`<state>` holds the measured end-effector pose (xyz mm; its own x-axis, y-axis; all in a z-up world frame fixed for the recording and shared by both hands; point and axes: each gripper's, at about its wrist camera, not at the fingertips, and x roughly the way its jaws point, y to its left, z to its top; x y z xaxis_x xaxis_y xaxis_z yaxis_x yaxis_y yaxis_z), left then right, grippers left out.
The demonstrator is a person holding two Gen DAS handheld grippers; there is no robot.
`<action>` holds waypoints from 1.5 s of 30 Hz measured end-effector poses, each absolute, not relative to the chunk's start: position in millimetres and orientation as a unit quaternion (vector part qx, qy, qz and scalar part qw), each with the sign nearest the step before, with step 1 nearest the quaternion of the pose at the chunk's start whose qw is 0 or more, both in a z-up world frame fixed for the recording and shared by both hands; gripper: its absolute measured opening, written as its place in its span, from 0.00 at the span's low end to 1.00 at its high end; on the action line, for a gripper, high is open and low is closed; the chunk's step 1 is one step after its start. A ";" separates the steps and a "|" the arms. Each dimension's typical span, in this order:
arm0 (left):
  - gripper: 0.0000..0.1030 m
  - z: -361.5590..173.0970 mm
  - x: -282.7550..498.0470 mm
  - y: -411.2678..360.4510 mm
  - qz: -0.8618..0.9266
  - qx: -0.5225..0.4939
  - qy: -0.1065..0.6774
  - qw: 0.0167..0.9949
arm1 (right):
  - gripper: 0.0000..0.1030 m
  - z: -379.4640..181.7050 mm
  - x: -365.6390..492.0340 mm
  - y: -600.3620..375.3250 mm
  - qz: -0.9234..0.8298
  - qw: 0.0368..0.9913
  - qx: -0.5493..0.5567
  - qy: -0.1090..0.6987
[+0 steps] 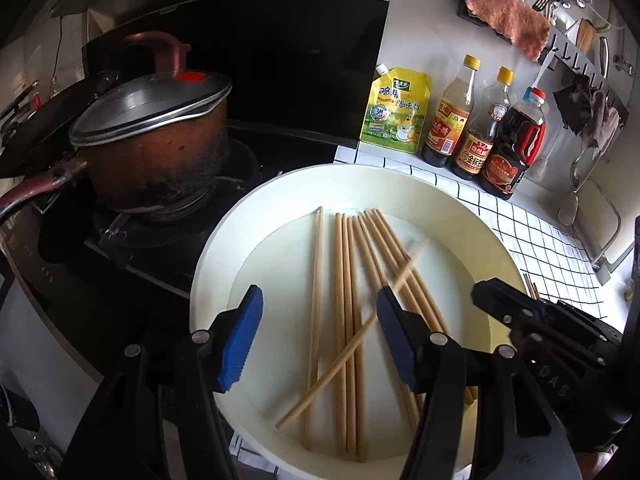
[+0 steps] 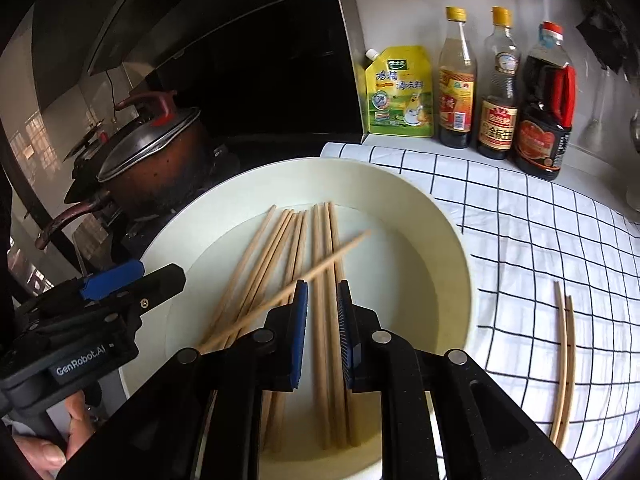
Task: Organize utensils
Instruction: 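Lower both chopsticks into the basin and open both tools, then move both open tools back over the last chopsticks on the cloth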
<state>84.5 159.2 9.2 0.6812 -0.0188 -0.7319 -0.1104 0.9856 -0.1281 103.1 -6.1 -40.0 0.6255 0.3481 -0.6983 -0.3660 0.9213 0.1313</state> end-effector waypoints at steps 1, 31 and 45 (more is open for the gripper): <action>0.57 8.7 82.5 159.6 0.026 -0.081 0.399 0.913 | 0.15 -40.4 101.2 -8.3 0.196 0.901 -0.010 0.386; 0.78 12.1 38.2 64.2 -0.056 -0.063 0.382 0.920 | 0.27 -38.1 21.3 -157.4 0.078 0.931 0.027 0.355; 0.82 4.8 22.7 -35.0 -0.123 -0.040 0.376 0.918 | 0.29 -87.3 12.4 -234.6 0.012 0.918 0.028 0.395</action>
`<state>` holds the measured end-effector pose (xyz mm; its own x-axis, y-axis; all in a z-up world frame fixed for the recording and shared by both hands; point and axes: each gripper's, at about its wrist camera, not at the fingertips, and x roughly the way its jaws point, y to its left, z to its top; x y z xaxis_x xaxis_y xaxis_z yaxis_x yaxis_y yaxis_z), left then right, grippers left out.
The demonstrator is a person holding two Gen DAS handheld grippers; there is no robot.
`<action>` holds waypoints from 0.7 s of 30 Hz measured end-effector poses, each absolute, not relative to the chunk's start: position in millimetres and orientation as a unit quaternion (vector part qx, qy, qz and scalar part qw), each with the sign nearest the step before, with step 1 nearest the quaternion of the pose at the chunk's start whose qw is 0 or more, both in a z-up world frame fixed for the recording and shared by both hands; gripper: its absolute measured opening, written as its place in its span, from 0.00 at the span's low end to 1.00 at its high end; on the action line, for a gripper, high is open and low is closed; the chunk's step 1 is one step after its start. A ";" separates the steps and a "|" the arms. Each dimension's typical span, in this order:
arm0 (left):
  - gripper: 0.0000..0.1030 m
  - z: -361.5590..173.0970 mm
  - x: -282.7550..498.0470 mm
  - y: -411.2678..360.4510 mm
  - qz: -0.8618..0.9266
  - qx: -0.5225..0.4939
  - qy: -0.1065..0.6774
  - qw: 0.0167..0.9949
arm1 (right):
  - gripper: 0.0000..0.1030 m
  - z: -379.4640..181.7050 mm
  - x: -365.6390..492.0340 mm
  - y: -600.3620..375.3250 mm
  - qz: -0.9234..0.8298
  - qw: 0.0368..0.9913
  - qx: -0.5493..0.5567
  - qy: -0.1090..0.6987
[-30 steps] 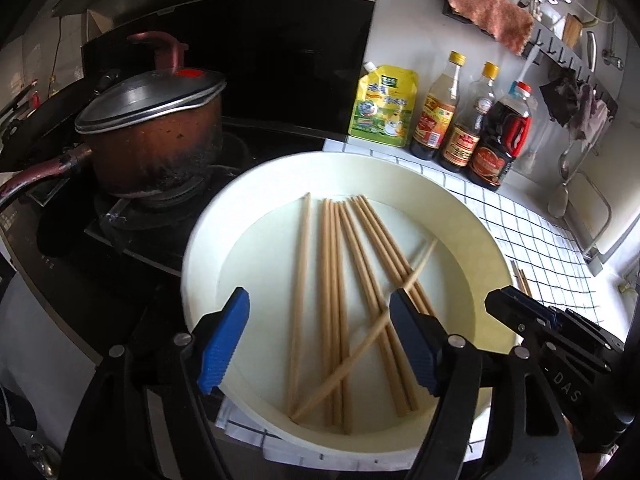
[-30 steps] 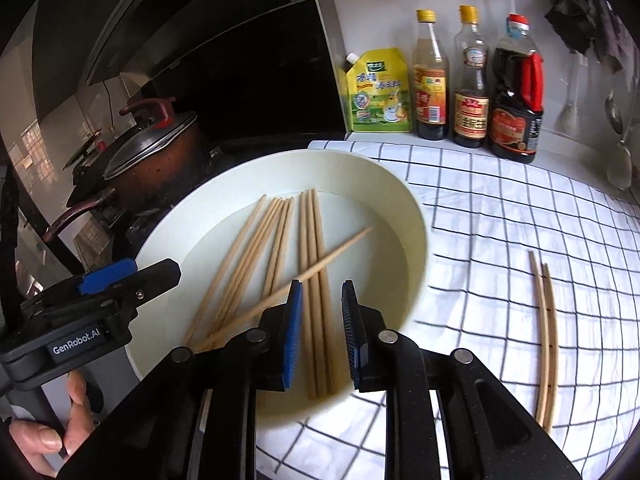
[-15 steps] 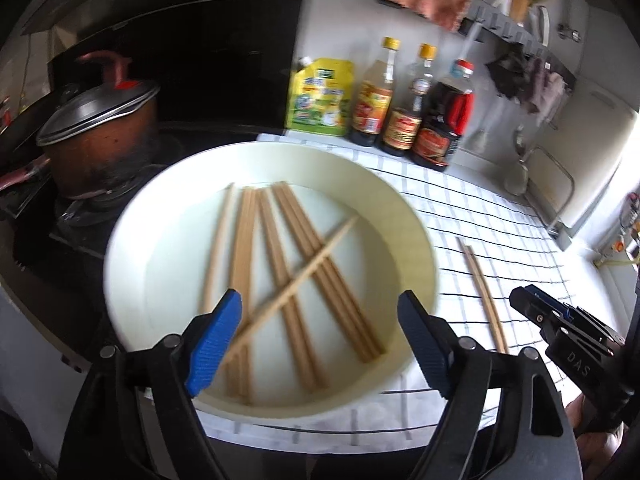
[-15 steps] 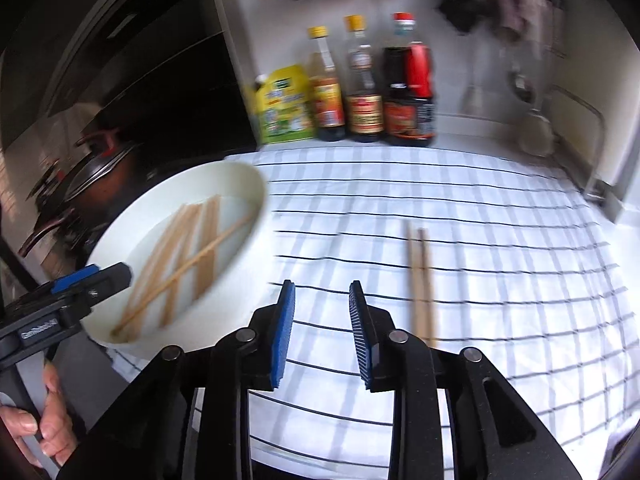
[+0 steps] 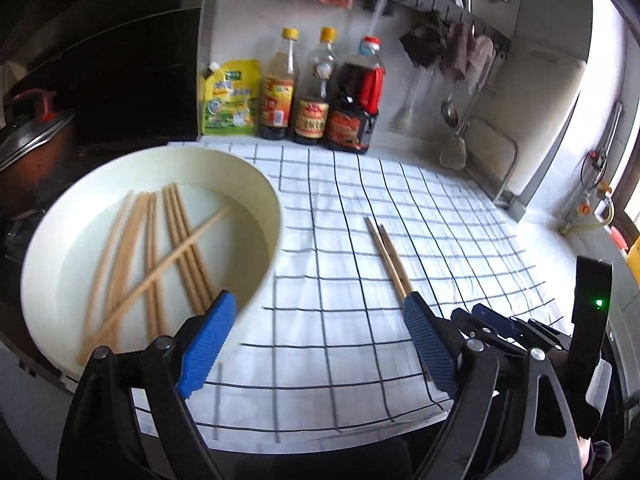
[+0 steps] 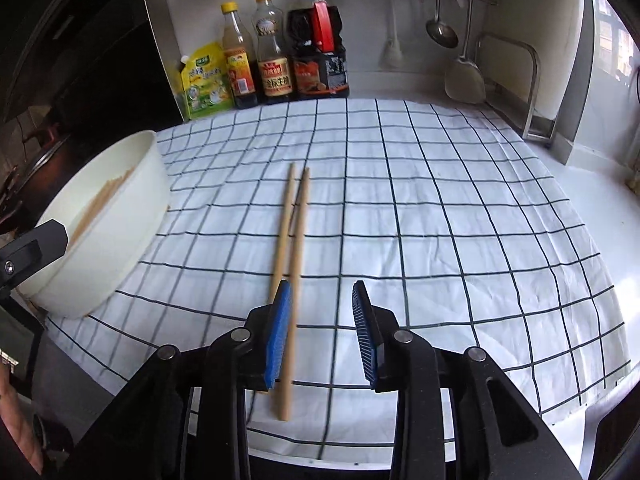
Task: Organize utensils
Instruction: 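Move both open tools back over the last chopsticks on the cloth, then close the right tool on a loose chopstick while the left tool closes on another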
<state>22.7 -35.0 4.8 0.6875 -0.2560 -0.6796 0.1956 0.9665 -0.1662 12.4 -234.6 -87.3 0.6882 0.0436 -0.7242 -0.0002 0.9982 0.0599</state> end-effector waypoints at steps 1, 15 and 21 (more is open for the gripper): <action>0.82 1.9 23.6 -39.3 -0.125 -0.039 0.379 0.916 | 0.29 -90.7 12.3 -236.0 0.011 0.917 0.026 0.398; 0.82 -17.2 31.7 -46.2 -0.105 -0.031 0.402 0.909 | 0.29 -113.2 29.5 -219.8 0.031 0.911 0.002 0.411; 0.82 -17.6 31.2 -49.9 -0.107 -0.029 0.403 0.908 | 0.25 -117.3 31.0 -215.6 0.025 0.910 -0.016 0.413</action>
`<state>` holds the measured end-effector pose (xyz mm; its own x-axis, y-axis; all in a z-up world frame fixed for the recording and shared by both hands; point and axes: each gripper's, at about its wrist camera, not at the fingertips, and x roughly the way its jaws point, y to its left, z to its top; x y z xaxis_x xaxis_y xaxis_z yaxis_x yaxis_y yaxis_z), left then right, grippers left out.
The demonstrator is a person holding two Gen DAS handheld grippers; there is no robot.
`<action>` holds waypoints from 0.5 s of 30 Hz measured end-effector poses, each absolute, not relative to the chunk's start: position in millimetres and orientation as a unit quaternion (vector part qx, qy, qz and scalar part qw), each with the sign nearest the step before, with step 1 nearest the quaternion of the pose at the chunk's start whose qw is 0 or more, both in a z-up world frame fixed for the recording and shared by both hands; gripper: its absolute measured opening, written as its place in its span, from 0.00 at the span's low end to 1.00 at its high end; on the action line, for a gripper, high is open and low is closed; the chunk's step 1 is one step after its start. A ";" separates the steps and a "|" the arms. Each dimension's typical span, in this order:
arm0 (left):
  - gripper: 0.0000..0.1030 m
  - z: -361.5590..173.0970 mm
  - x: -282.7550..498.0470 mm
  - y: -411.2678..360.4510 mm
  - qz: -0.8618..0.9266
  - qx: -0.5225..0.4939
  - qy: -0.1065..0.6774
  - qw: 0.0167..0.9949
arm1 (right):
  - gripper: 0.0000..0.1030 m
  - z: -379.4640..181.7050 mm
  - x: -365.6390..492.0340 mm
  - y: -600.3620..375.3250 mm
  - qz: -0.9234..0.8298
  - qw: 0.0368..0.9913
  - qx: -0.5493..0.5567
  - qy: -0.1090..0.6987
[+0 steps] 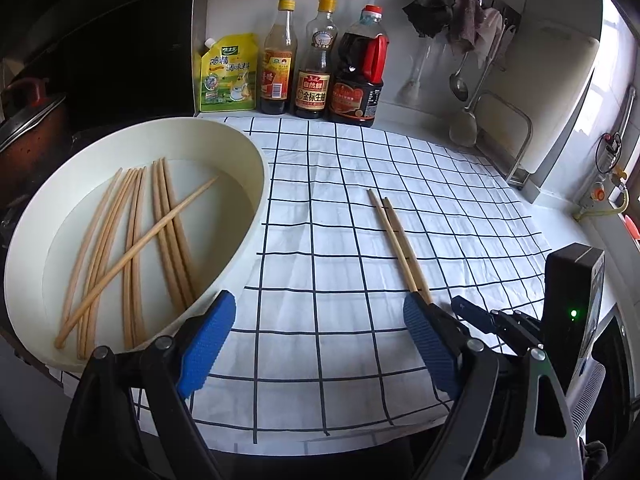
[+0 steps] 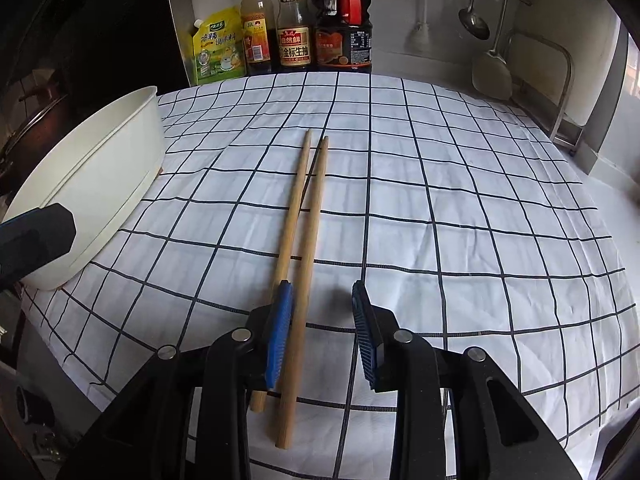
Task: Organize utensils
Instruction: 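Close the right tool on a loose chopstick while the left tool closes on another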
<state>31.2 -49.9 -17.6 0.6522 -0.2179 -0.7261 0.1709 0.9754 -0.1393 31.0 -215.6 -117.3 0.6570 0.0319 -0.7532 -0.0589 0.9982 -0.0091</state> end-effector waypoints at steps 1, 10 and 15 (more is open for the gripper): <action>0.82 -17.7 31.0 -50.3 -0.108 -0.030 0.403 0.908 | 0.19 -117.8 31.2 -215.7 0.025 0.910 -0.017 0.414; 0.83 -25.2 32.7 -65.0 -0.121 -0.033 0.416 0.900 | 0.06 -117.7 30.7 -223.6 0.028 0.910 -0.014 0.413; 0.83 -37.9 40.8 -78.4 -0.129 -0.039 0.435 0.890 | 0.06 -116.7 30.3 -239.1 0.017 0.910 0.000 0.414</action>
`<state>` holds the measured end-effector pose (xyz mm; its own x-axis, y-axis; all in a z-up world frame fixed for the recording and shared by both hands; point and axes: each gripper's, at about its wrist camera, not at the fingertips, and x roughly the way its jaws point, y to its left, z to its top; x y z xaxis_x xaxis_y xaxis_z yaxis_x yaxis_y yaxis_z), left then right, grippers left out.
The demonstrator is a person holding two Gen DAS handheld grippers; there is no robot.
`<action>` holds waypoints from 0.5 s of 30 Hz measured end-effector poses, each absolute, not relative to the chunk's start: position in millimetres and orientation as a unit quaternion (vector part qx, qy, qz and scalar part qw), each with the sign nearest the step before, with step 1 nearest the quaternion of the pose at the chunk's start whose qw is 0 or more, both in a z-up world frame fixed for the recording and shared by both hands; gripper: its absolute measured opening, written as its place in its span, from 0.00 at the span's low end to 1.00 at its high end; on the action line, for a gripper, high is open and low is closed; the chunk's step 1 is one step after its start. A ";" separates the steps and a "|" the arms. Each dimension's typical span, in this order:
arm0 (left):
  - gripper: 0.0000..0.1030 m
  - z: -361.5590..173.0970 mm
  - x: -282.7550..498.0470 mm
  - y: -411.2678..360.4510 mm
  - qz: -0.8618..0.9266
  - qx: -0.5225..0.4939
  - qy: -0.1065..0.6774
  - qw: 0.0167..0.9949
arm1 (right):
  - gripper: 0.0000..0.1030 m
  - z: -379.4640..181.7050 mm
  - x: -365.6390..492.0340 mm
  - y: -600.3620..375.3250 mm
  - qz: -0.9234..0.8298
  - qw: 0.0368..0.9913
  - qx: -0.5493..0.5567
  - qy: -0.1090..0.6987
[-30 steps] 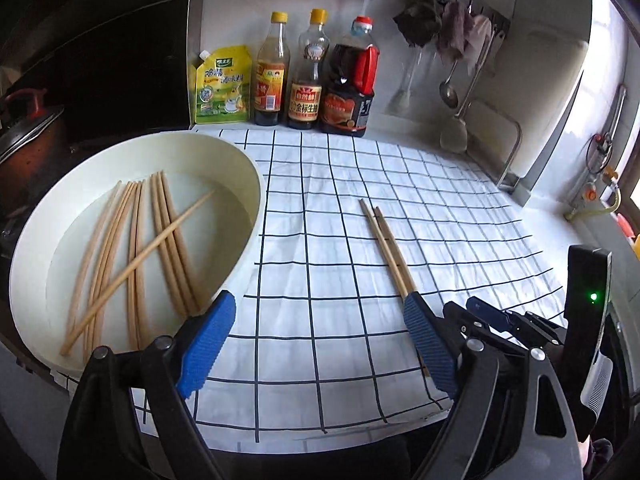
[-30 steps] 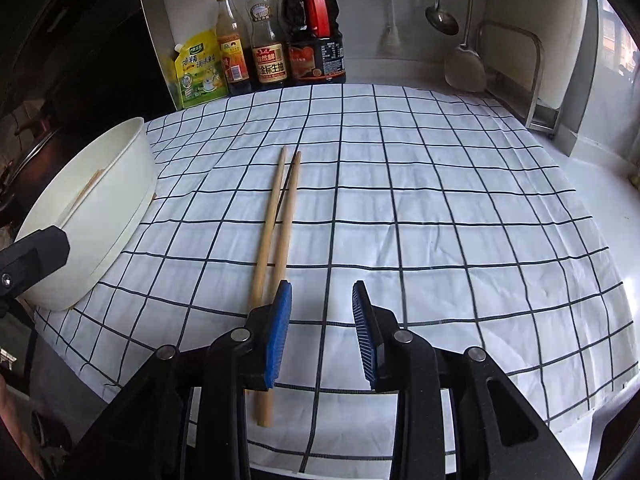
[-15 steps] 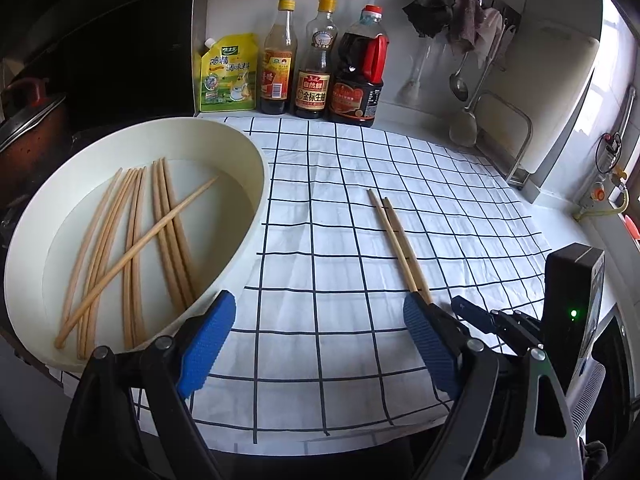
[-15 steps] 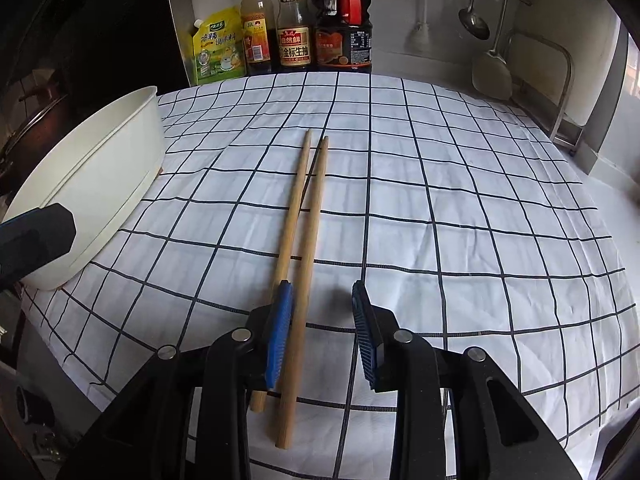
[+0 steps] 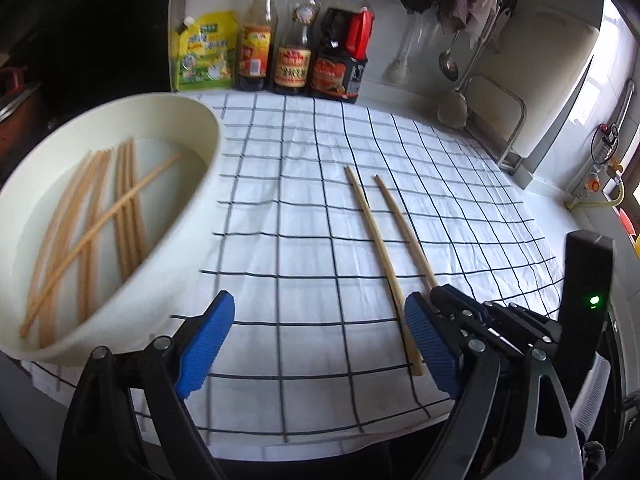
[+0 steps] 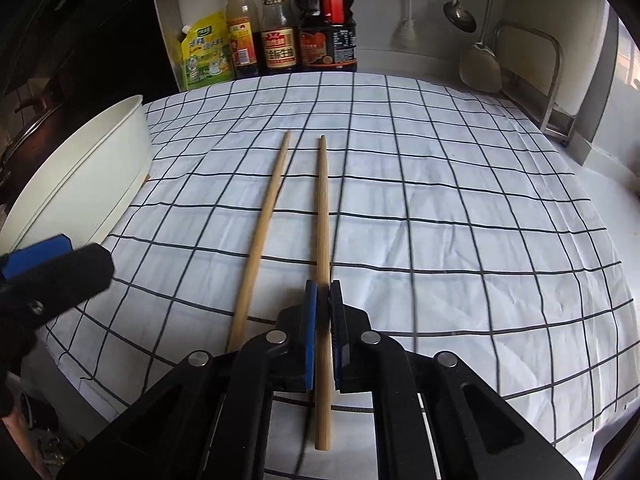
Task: Organize utensils
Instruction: 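Close the right tool on a loose chopstick while the left tool closes on another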
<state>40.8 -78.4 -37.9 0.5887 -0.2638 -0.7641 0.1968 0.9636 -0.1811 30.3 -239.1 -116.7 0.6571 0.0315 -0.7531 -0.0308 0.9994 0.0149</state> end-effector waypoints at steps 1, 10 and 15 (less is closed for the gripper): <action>0.83 -40.6 43.2 -82.3 -0.130 -0.038 0.438 0.889 | 0.06 -116.5 29.8 -242.8 0.013 0.910 0.002 0.414; 0.83 -65.0 66.7 -109.1 -0.125 -0.027 0.461 0.878 | 0.06 -114.3 29.5 -279.6 -0.007 0.910 0.017 0.415; 0.83 -72.8 75.6 -115.9 -0.111 -0.016 0.468 0.877 | 0.06 -113.9 27.8 -290.7 -0.007 0.911 0.031 0.411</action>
